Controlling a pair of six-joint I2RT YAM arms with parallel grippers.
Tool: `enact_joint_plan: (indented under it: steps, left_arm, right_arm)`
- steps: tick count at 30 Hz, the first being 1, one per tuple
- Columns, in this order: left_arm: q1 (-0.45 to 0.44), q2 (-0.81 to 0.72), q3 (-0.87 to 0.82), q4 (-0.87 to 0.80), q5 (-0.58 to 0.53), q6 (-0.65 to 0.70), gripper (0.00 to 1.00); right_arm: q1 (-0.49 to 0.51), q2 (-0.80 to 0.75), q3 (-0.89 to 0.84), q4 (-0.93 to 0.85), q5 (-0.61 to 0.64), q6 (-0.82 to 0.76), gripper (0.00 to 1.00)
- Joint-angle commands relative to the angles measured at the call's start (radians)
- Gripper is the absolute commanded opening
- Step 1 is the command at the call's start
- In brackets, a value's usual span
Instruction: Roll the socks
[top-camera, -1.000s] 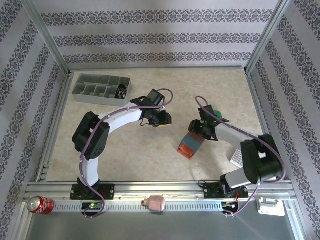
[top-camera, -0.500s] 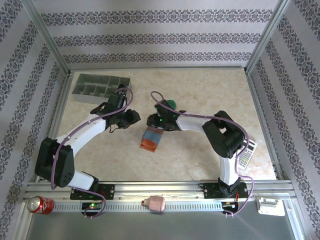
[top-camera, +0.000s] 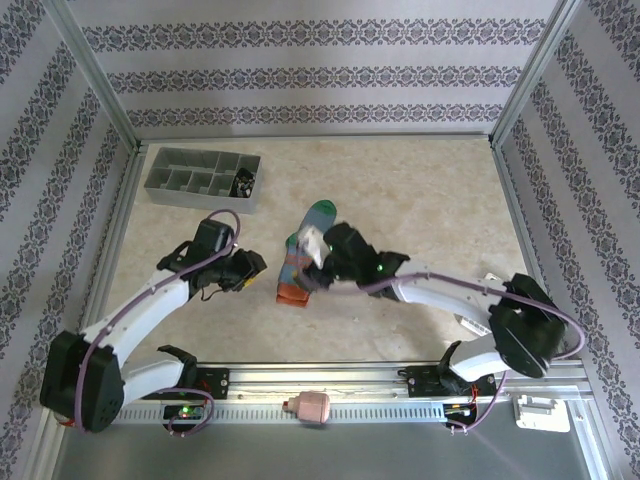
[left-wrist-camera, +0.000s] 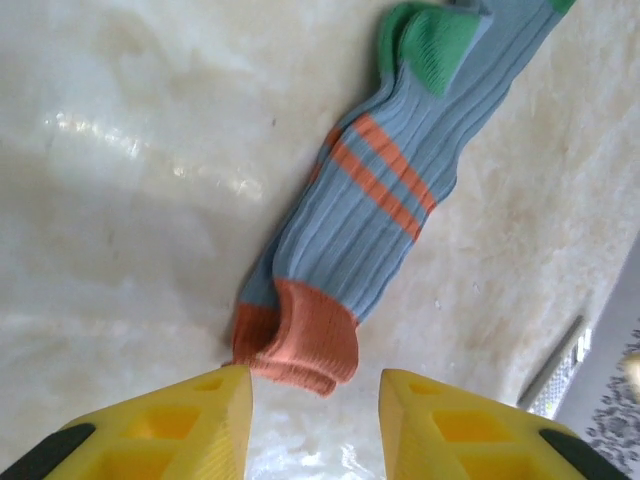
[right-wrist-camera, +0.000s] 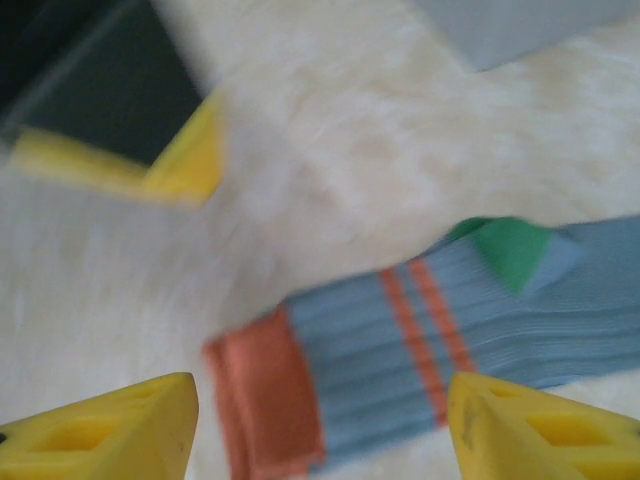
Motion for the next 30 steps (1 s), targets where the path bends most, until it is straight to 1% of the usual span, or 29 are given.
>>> enact_joint_plan:
  steps: [1, 4, 8, 11, 13, 16, 17, 22, 25, 27, 28, 30]
  left_arm:
    - [0.014, -0.136, -0.089, 0.074, 0.037, -0.132, 0.40]
    - [0.018, -0.239, -0.161, 0.085, 0.037, -0.171, 0.43]
    - [0.025, -0.335, -0.232, 0.077, 0.039, -0.213, 0.46]
    - [0.039, -0.378, -0.254, 0.063, 0.034, -0.227, 0.46]
    - [0.040, -0.388, -0.255, 0.051, 0.029, -0.224, 0.46]
    - [0.040, -0.389, -0.255, 0.046, 0.030, -0.220, 0.46]
    - [0.041, -0.388, -0.255, 0.045, 0.033, -0.219, 0.46]
    - [0.042, -0.383, -0.238, 0.042, 0.036, -0.209, 0.45]
    - [0.042, -0.367, -0.220, 0.039, 0.040, -0.194, 0.45]
    - [0.043, -0.353, -0.207, 0.036, 0.042, -0.182, 0.45]
    - [0.043, -0.346, -0.204, 0.036, 0.041, -0.178, 0.45]
    - [0.042, -0.334, -0.197, 0.038, 0.041, -0.172, 0.45]
  right_arm:
    - [0.072, 0.000, -0.099, -0.026, 0.083, -0.437, 0.70]
    - [0.124, 0.074, -0.091, 0.018, 0.187, -0.521, 0.72]
    - [0.188, 0.213, -0.040, 0.090, 0.302, -0.575, 0.73]
    - [0.222, 0.307, 0.006, 0.146, 0.409, -0.591, 0.73]
    - [0.228, 0.355, 0.043, 0.142, 0.451, -0.579, 0.73]
    - [0.229, 0.401, 0.080, 0.123, 0.461, -0.552, 0.69]
    - [0.228, 0.415, 0.093, 0.110, 0.466, -0.541, 0.66]
    - [0.201, 0.467, 0.153, 0.022, 0.492, -0.458, 0.32]
    - [0.193, 0.452, 0.161, 0.000, 0.459, -0.438, 0.13]
    - [0.192, 0.422, 0.168, -0.027, 0.399, -0.430, 0.03]
    - [0.192, 0.410, 0.174, -0.039, 0.378, -0.423, 0.00]
    - [0.187, 0.376, 0.185, -0.079, 0.306, -0.390, 0.00]
